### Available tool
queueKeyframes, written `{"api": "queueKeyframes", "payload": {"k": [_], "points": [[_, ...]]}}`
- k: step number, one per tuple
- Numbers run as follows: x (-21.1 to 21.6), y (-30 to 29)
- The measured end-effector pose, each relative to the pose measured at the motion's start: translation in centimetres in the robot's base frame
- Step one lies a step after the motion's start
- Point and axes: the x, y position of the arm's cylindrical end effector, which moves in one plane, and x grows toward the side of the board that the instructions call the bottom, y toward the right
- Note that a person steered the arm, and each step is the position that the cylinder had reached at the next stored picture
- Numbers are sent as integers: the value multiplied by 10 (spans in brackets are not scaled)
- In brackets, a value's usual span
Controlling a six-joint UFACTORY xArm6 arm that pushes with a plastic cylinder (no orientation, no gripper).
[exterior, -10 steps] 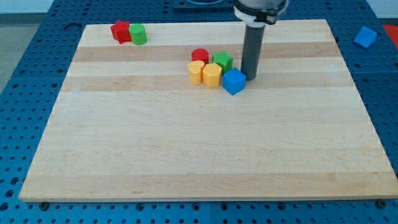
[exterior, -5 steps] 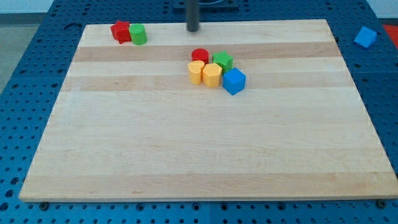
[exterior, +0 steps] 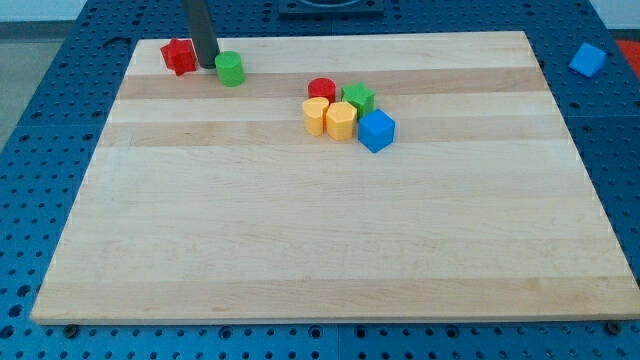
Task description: Slide green circle to the left of yellow heart
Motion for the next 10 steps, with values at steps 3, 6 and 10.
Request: {"api": "queueKeyframes", "payload": {"k": [3,6,10], "points": [[31,44],[106,60],[147,97]]}}
